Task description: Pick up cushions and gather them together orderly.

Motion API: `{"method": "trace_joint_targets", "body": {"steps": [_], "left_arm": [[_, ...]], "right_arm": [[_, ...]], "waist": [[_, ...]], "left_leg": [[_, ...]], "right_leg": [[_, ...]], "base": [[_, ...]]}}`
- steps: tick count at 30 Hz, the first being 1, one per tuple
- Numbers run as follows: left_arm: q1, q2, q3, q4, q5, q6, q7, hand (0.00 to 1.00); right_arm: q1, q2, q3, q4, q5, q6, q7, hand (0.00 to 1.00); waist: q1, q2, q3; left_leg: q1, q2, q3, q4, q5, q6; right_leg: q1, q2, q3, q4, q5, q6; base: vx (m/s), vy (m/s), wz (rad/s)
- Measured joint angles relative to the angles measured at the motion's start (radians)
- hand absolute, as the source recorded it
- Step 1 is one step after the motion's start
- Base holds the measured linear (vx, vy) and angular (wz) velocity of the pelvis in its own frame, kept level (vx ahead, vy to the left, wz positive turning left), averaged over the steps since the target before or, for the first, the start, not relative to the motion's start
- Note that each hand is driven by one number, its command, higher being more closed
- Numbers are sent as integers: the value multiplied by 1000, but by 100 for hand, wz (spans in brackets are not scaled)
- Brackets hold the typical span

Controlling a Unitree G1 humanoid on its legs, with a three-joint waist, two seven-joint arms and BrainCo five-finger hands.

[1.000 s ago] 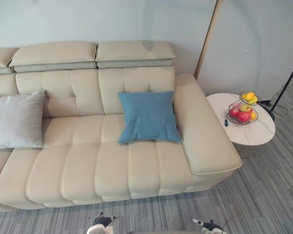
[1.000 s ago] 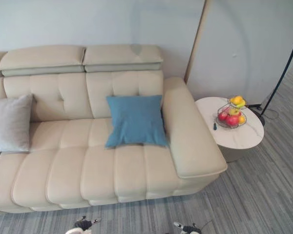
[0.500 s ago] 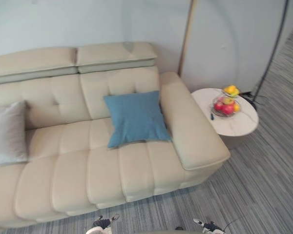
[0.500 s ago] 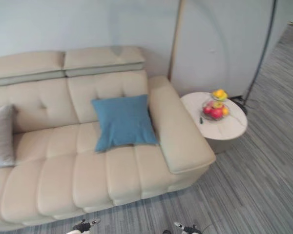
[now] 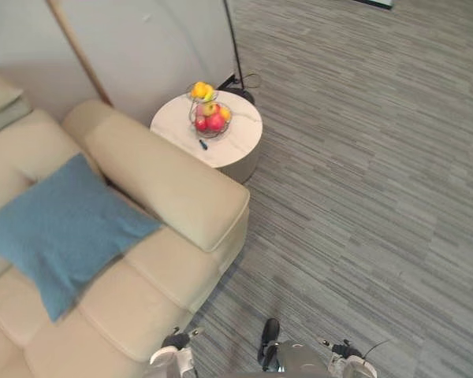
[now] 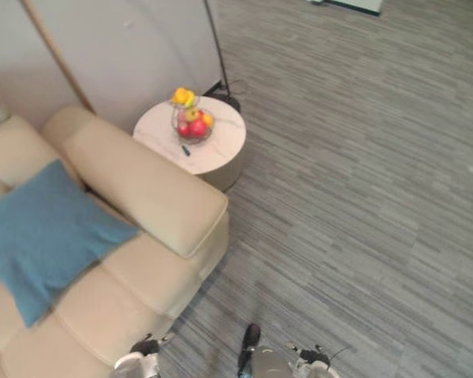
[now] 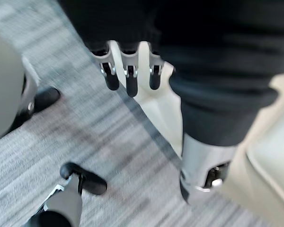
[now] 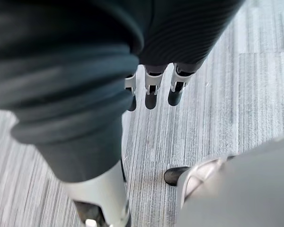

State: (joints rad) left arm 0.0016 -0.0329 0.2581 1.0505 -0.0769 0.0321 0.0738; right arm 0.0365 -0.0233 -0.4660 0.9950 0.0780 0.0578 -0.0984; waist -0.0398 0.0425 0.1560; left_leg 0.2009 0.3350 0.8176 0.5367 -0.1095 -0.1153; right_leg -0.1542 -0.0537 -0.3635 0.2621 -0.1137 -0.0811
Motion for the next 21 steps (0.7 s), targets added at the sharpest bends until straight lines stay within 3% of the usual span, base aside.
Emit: {"method": "trace_joint_targets", "body": {"steps": [1,2,3,5,6,9,10,11,13,15,17,19,20,21], "left_arm": [[2,1,6,-2,-1,-3,0,0],[2,0,16,-6,-2,-5,0,0],[2,-2,29,-22,-3,-6,0,0],[2,-1,28,-43,-7,-15,1,0],[8,-2,31,-61,-7,-23,2,0],[16,-6,45,-70,-26,-27,4,0],[16,-9,51,-68,-27,-26,6,0],[17,-8,53,-61,-27,-26,6,0],[18,2,57,-57,-27,-24,8,0],[14,7,56,-56,-25,-24,8,0],[11,12,54,-47,-25,-18,9,0],[11,24,17,-30,-26,-17,11,0],[10,36,-11,-17,-26,-17,11,0],[12,49,-26,-7,-26,-17,11,0]], "right_arm": [[1,-1,1,0,0,0,-1,0],[-2,-2,5,0,0,1,-2,0],[-10,4,23,0,0,2,-5,0],[-19,6,44,5,0,5,-3,0],[-21,7,47,5,0,5,-2,0],[-22,13,62,3,-1,0,-4,0],[-17,10,67,0,0,-2,-3,0],[-20,7,75,1,-1,-5,-5,0],[16,26,78,-1,1,-5,-5,0],[20,43,73,-1,-1,-1,-3,0],[18,40,62,0,0,-1,0,0],[9,26,60,3,-1,0,0,0],[4,21,59,5,-4,0,-1,0],[-3,15,59,12,-24,0,0,0]], "waist": [[11,-5,5],[16,-2,5],[18,1,8],[40,-4,11],[59,-8,14],[73,-12,13],[77,-4,8],[80,12,-5],[76,-32,-33],[78,-61,-54],[83,-58,-53],[80,-43,-46],[80,-37,-43],[80,-30,-43]], "left_leg": [[-50,55,-60,158,14,76],[-102,60,-134,241,-26,76],[-200,18,-271,302,-108,38],[-289,-85,-427,216,-177,16],[-308,-148,-525,109,-189,13],[-340,-243,-783,-39,-178,26],[-327,-238,-822,-123,-126,54],[-303,-212,-804,-177,-106,15],[-262,-223,-709,-243,-108,25],[-228,-230,-631,-295,-106,32],[-177,-228,-535,-331,-104,34],[-137,-221,-475,-350,-104,34],[-106,-221,-422,-362,-104,34],[-78,-222,-377,-362,-103,32]], "right_leg": [[20,12,35,-1,-18,2],[27,23,67,1,-31,-14],[40,40,114,-8,-35,-22],[58,67,207,-26,-31,-19],[70,83,269,-25,-33,1],[84,123,416,-8,-55,20],[81,144,465,10,-63,28],[72,167,509,49,-81,44],[49,138,548,79,-96,68],[14,103,501,83,-105,84],[-7,43,322,71,-91,100],[-15,-25,57,85,-92,99],[-13,-74,-145,93,-95,68],[-11,-87,-245,101,-89,19]], "base": [[121,-118,-81],[164,-84,-96],[152,-37,-101],[203,9,-149],[208,69,-180],[175,140,-189],[183,211,-213],[251,244,-195],[229,182,-123],[253,152,-100],[209,100,-114],[156,18,-99],[213,-23,-127],[197,-40,-138]]}}
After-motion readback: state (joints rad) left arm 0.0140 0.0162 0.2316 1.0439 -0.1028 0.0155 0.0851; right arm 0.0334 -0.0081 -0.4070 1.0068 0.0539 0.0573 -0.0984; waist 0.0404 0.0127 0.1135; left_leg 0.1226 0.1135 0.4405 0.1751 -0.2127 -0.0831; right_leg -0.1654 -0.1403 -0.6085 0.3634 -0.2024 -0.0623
